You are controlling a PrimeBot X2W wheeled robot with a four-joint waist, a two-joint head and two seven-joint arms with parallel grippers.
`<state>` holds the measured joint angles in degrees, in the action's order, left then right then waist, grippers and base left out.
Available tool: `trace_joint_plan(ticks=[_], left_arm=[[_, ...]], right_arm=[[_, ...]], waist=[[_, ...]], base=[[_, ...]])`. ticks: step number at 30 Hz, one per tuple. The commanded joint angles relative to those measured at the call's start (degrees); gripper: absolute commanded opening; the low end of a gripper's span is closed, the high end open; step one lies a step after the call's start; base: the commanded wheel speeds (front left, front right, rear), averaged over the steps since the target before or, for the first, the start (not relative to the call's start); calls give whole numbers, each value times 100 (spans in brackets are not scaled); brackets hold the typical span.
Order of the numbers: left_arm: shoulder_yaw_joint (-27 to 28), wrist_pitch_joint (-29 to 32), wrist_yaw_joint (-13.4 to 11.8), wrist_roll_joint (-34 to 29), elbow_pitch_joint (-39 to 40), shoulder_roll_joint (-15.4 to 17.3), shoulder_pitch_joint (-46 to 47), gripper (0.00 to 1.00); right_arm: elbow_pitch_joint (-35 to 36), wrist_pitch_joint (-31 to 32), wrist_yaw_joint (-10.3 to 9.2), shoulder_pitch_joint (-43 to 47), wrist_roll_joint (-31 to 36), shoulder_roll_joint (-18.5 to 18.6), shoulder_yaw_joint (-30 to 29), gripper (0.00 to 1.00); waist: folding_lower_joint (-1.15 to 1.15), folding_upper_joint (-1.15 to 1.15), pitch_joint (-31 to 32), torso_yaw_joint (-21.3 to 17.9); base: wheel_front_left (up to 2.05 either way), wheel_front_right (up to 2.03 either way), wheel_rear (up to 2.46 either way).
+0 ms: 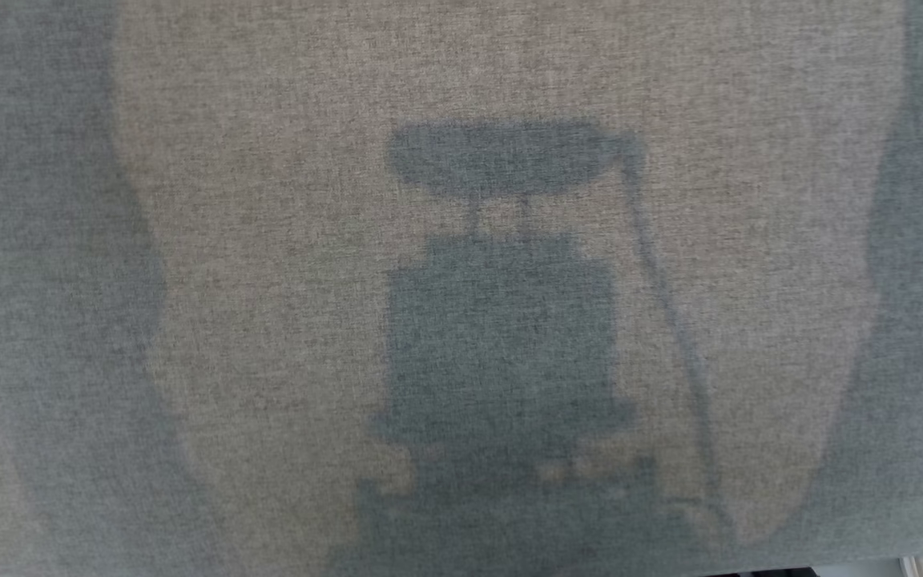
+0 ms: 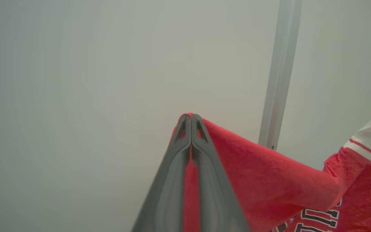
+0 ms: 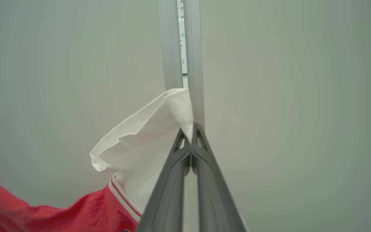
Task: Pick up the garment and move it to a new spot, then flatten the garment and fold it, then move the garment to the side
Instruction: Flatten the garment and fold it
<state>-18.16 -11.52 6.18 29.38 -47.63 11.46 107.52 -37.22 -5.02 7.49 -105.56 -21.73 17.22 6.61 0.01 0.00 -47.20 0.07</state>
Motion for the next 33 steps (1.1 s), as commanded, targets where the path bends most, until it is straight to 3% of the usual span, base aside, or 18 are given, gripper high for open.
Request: trace_joint_plan(ticks=[1,6,9,14,23,33], left_arm=[[-74,-114,76,120,-123,-46,-301,0],[-344,-340,135,655,-109,-109,-1601,0],[-523,-370,134,1031,195,106,-2627,0],[-390,-372,135,1343,1003,375,-3938,0],[234,-369,136,1117,3057,469,-7196,0],[776,-369,91,794,4540,105,-9850,0]], right_arm=[[107,-62,1,332,-245,155,337,0],[665,-429,0,1706,-1070,778,1279,0],[993,-616,0,2808,-1494,1118,1653,0],[1522,-851,0,4088,-1988,1495,1804,0],[2806,-1016,0,7036,-2499,1883,1085,0],[3999,-905,-1,9508,-2383,1615,-17,0]], waist=[[-1,0,-120,86],[-1,0,207,162],[-1,0,457,155],[-1,0,868,127],[-1,0,2068,146],[-1,0,3036,153]], base=[[0,0,0],[0,0,0],[0,0,0],[0,0,0],[0,0,0],[0,0,0]])
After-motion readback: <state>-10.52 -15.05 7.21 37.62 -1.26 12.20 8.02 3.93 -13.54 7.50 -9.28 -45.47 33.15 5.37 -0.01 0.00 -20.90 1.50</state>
